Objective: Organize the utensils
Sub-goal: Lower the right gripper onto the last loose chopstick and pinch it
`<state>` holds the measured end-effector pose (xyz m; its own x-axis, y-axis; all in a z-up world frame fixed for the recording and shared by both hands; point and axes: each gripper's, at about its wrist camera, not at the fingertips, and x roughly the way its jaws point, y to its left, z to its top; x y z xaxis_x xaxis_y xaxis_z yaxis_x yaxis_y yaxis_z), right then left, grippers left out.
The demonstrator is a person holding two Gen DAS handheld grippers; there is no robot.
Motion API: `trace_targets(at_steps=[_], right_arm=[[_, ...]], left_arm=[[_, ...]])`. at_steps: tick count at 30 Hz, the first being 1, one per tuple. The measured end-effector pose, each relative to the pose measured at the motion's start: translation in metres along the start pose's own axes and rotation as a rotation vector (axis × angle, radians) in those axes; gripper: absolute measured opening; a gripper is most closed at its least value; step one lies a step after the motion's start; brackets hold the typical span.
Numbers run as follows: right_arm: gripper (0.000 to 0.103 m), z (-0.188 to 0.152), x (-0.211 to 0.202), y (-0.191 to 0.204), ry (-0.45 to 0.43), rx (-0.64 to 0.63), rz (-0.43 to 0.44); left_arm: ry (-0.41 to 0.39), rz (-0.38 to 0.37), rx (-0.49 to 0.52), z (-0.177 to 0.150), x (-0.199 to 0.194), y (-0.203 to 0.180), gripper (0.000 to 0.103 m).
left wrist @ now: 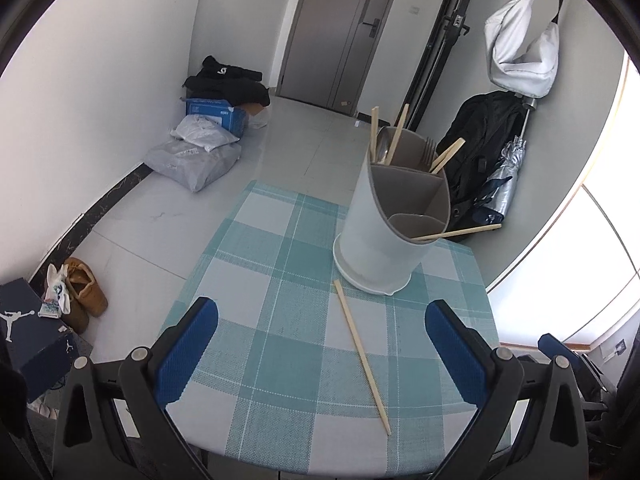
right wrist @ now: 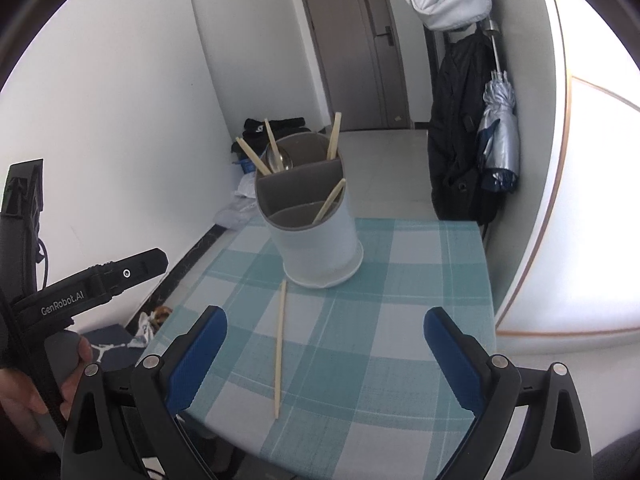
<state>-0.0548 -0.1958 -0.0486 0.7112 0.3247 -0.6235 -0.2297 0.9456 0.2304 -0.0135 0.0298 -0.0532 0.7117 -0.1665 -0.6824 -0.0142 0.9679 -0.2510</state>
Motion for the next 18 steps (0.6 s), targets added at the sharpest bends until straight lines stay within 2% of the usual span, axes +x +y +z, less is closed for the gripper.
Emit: trace_targets(at_steps=[2,9,12,15,18], right_arm=[[0.097,-0.002,0.012,0.002,0.038,-0.004,-0.001],[0.072,-0.005,0.054,0.01,0.189,-0.01,0.025],[0.07,-0.005,0.07,0.014,0.225,-0.014,0.028],[0.063,-0.002,0.088,0.019,0.256,-0.022,0.021],[0.062,0.0,0.107,0.028,0.285,-0.032,0.031]], left_arm=[[0.024,0.01,-0.004,-0.002,0.006,0.003,0.102],[0.118,-0.045,-0.064,-0.004,0.021,0.018,0.1],[0.135,-0.027,-0.08,-0.002,0.027,0.024,0.094],[0.148,-0.018,-0.131,0.003,0.032,0.035,0.092],[0.154,-0.004,-0.187,0.008,0.037,0.047,0.091]])
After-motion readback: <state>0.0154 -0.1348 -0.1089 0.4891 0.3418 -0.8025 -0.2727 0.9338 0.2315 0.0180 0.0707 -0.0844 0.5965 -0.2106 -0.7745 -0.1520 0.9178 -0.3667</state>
